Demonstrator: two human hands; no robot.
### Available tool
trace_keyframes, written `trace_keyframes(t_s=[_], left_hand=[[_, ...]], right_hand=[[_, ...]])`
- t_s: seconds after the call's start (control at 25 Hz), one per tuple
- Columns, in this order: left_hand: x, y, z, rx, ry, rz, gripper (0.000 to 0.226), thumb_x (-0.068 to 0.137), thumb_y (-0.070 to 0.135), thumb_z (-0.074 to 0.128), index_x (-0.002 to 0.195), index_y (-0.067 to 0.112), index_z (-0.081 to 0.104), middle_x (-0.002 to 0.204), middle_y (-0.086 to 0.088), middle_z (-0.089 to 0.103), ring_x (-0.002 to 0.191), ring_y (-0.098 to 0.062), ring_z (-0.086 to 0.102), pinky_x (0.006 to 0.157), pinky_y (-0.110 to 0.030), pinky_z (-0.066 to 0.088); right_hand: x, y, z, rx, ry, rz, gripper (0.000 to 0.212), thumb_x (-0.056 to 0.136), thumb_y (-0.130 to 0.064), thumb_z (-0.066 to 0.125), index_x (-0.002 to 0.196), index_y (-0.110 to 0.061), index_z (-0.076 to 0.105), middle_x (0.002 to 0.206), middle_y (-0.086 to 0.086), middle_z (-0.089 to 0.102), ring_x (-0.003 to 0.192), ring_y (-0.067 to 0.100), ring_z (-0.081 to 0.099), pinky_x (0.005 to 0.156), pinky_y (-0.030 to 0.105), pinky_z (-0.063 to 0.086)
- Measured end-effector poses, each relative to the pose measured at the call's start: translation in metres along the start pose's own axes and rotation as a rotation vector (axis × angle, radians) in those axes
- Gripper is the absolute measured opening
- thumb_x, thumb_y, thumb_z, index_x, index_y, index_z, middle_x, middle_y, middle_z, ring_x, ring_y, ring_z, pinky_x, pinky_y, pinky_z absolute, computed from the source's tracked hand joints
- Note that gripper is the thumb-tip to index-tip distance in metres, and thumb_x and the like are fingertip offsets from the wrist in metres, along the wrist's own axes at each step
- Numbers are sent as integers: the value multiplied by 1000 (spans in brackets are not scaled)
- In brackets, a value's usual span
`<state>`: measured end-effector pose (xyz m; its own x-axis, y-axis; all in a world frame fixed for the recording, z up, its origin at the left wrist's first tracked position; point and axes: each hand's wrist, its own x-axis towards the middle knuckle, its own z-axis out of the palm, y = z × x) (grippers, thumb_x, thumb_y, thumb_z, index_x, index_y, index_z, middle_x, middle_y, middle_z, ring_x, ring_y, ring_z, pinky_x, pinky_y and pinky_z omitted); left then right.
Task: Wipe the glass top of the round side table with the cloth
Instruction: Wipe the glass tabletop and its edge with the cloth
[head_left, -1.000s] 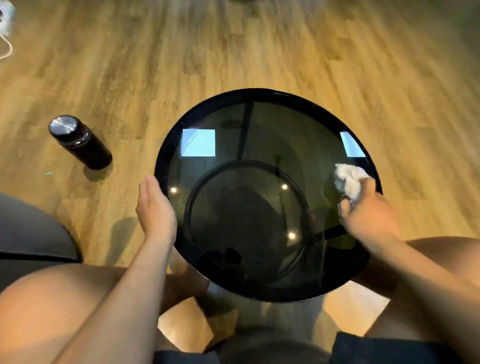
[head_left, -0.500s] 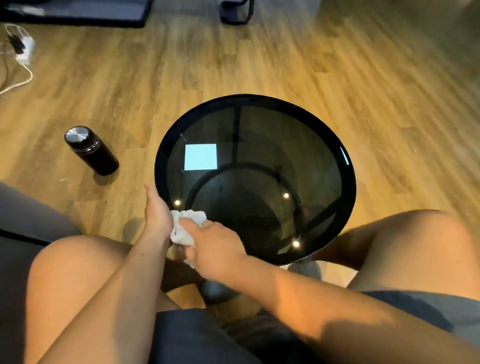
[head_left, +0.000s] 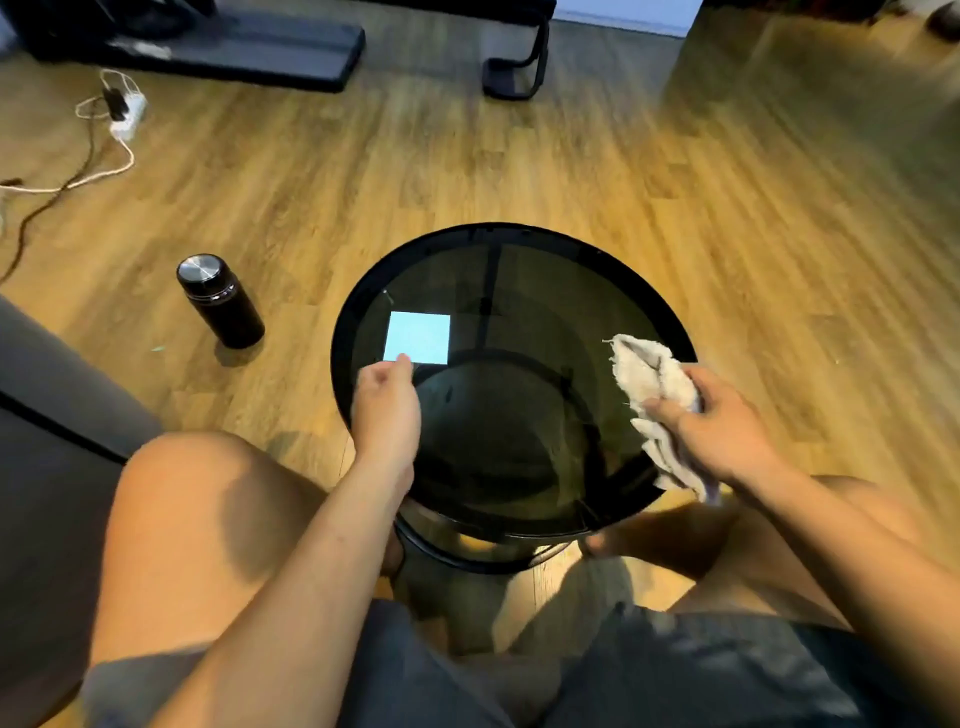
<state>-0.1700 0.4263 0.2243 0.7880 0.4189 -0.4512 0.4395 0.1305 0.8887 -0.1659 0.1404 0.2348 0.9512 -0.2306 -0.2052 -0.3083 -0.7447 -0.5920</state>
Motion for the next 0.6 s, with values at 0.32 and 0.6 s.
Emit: trace_keyframes(t_s=[0.32, 0.6], left_hand=[[-23, -10, -1, -117, -331, -6, 34, 88, 51, 66, 109, 24, 69, 104, 2, 74, 93, -14, 71, 77, -32, 55], [16, -15, -36, -45, -485, -154, 33, 82, 49, 72, 100, 21, 75, 90, 2, 74, 81, -13, 69, 67, -26, 49]], right_hand=[[-30, -87, 60, 1281, -715, 229, 56, 79, 0, 45, 132, -13, 57, 133, 20, 59, 123, 38, 55, 110, 55, 37], [-17, -120, 102, 1102, -903, 186, 70, 84, -56, 61, 138, -12, 52, 135, 18, 60, 125, 34, 57, 100, 47, 48]])
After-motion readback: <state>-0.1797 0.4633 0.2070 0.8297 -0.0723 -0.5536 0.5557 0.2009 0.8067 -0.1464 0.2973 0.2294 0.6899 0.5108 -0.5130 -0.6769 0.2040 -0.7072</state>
